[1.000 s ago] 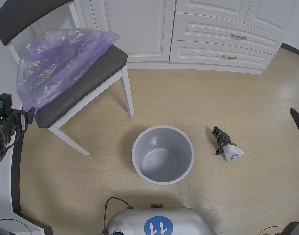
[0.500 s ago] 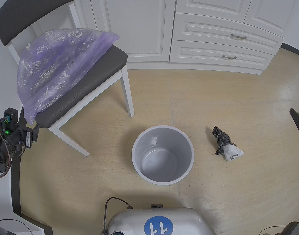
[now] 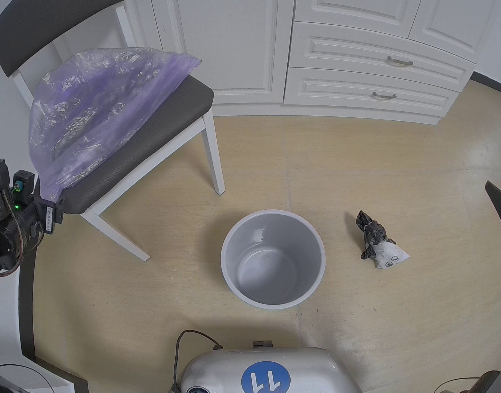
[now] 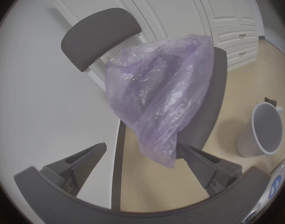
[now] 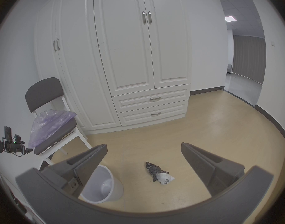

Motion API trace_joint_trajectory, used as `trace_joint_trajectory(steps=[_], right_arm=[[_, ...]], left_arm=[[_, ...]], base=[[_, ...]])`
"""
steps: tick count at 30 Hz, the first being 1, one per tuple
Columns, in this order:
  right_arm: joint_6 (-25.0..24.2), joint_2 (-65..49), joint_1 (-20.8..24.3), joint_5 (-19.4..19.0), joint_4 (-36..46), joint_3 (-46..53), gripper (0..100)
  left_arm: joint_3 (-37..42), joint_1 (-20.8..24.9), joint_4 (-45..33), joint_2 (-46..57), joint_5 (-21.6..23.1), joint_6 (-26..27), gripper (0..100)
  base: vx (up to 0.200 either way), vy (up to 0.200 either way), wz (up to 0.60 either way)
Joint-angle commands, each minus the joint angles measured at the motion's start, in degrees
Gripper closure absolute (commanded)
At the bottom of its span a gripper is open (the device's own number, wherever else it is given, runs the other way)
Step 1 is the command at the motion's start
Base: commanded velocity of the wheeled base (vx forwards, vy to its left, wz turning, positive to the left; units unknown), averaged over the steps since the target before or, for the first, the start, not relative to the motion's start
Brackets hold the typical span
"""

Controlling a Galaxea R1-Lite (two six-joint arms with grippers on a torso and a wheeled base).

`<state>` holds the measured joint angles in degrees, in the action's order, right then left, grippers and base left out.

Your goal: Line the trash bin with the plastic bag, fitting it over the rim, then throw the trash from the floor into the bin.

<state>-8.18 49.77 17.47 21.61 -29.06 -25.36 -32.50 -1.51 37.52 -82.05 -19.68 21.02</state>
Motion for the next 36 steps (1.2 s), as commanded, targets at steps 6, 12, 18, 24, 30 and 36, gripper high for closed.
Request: trace_joint_trajectory(steps=[6,12,18,24,30,36], right_arm=[[-0.08,-0.03,0.02,0.01,-0.12,-0.31,0],[-0.08,-0.03,0.02,-0.08,-0.12,-0.31,0],[-0.08,0.24,0.02,-0.08,-0.12,-0.13,0],[-0.08,0.24,0.02,-0.08,-0.21,-0.13,0],[-0.61,0.15,0.02,-0.08,-0.21,-0.40,0],[-0.70,-0.12,0.02,-0.08,-0.21,-0.75,0]], left_arm=[[-2.83,-2.88,0.09,-2.32,-0.36,-0.10,0],[-3.27,-3.59,5.28,-1.44,-0.36,-0.01,0],[-3.45,-5.43,8.88,-2.23,-0.36,1.75,0],[-4.94,-7.54,9.06,-3.73,-0.19,1.57,0],[-9.78,-9.30,8.36,-4.17,-0.10,1.66,0],[-12.59,-9.12,8.00,-4.08,-0.01,1.83,0]], base=[[0.000,0.000,0.00],[0.000,0.000,0.00],[0.000,0.000,0.00],[0.000,0.000,0.00],[0.000,0.000,0.00],[0.000,0.000,0.00]])
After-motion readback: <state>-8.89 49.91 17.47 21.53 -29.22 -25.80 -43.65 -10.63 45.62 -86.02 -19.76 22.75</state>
